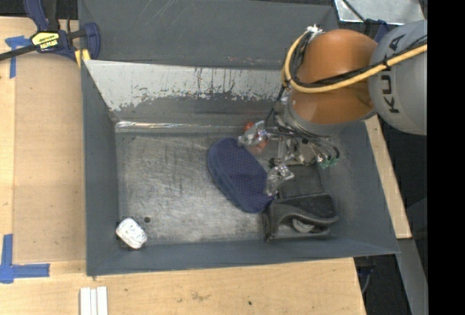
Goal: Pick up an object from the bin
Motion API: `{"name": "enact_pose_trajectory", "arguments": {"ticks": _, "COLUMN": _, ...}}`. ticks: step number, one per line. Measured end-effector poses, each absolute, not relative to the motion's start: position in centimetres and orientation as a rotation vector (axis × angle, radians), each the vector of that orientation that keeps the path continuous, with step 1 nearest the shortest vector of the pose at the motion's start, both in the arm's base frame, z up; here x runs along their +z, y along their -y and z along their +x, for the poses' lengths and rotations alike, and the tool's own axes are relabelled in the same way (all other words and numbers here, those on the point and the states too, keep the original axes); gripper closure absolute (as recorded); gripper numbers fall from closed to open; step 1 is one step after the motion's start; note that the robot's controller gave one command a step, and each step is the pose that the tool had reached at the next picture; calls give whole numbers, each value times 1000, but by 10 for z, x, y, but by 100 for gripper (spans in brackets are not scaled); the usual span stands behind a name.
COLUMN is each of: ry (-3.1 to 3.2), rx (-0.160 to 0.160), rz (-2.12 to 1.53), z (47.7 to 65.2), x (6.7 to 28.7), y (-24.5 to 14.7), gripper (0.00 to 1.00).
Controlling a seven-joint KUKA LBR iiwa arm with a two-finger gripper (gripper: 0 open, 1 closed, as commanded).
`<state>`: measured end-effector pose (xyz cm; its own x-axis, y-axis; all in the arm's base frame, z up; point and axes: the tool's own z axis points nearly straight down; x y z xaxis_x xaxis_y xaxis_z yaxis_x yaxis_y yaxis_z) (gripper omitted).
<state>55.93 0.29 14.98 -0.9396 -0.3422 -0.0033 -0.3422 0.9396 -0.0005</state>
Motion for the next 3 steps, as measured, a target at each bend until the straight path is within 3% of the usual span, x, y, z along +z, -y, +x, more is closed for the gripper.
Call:
{"name": "enact_pose_trajectory", "arguments": {"ticks": 1, "ry": -3024, "rx": -1, "rz": -729, "z": 499, "x": 88, "y": -11, "gripper": 0}}
{"name": "enact_pose_trajectory", "arguments": {"ticks": 2, "ry": -3008, "rx": -1, "rz": -729, "z": 504, "x": 92, "y": -13, "gripper": 100}}
{"name": "enact_pose_trajectory", "arguments": {"ticks": 3, "ry": -3038, "rx": -4, "rz": -752, "z": 513, "x": 224, "y": -6, "gripper": 100}}
